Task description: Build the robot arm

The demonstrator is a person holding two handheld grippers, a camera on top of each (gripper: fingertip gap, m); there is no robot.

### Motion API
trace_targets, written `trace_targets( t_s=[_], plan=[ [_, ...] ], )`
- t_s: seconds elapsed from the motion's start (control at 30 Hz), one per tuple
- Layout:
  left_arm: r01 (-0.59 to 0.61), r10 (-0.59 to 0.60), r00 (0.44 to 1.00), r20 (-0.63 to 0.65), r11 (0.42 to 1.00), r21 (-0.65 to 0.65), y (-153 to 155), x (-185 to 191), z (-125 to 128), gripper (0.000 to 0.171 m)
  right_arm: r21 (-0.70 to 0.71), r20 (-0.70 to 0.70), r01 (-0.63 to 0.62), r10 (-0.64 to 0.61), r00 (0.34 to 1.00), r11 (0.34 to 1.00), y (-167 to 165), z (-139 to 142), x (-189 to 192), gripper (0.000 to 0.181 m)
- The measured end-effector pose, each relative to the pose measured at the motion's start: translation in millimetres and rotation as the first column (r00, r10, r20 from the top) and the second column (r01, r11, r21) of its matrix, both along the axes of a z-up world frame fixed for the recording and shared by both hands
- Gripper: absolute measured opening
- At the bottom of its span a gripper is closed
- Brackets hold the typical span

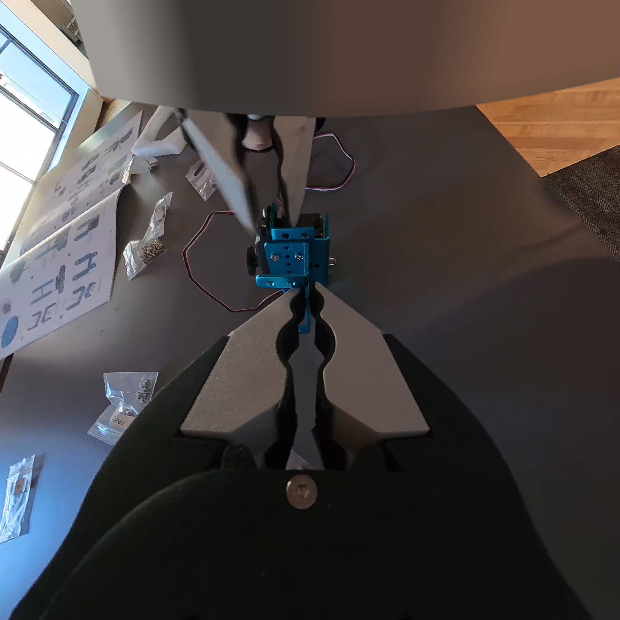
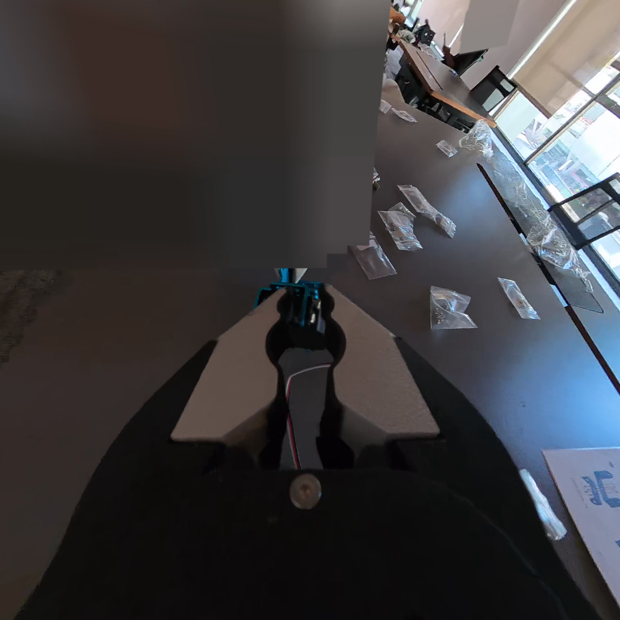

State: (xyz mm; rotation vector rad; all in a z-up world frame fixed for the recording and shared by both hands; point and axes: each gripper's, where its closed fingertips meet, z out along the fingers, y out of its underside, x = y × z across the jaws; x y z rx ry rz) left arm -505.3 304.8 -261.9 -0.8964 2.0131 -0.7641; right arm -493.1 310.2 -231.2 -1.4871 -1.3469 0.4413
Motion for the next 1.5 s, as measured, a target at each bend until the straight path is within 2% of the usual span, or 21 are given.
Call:
trace_targets(
  t_s=[0.03,0.07,0.13,0.2,0.4,0.57,0.93,1.13,1.27,1.37,1.5],
  plan=[
    [0.002,-0.002,1.000,0.002,1.000,0.002,0,0,0,0.001,-0.016,-0.022,0.008,-0.009,1.000,1.000,2,2,1,0.024],
    [0.002,-0.002,1.000,0.004,1.000,0.003,0,0,0,0.001,-0.036,-0.043,0.011,-0.012,0.999,0.999,2,5,2,0.024],
    [0.001,-0.001,1.000,0.004,1.000,0.000,0,0,0,0.001,-0.067,-0.054,0.034,-0.038,0.998,0.997,5,7,7,0.022],
    [0.000,0.000,1.000,0.004,1.000,-0.002,0,0,0,0.001,-0.092,-0.038,0.024,-0.027,0.999,0.995,2,5,7,0.011],
    [-0.001,0.001,1.000,0.006,1.000,-0.004,0,0,0,0.001,-0.082,0.028,0.050,-0.047,0.998,0.995,3,-3,8,0.012],
    [-0.001,0.001,1.000,0.005,1.000,-0.006,0,0,0,0.001,-0.124,0.014,0.057,-0.055,0.998,0.991,4,-2,10,0.010],
    [0.020,-0.020,1.000,-0.001,1.000,-0.018,-1,1,-1,0.001,-0.204,-0.026,-0.024,0.019,0.999,0.979,-3,-3,8,0.013],
    [0.013,-0.013,1.000,-0.002,0.999,-0.030,-1,1,-1,0.002,-0.121,-0.001,-0.016,0.016,1.000,0.993,-4,-4,8,0.012],
    [-0.012,0.012,1.000,-0.010,0.999,-0.033,1,1,-1,0.002,-0.133,-0.012,0.036,-0.037,0.999,0.990,1,-4,9,0.011],
    [-0.020,0.020,1.000,-0.013,0.999,-0.033,1,2,-1,0.002,0.005,0.071,0.065,-0.065,0.995,0.998,2,-4,10,0.010],
    [-0.018,0.017,1.000,-0.015,1.000,-0.020,0,1,-2,0.002,0.037,0.103,0.063,-0.067,0.992,0.997,0,-4,10,0.010]
  ],
)
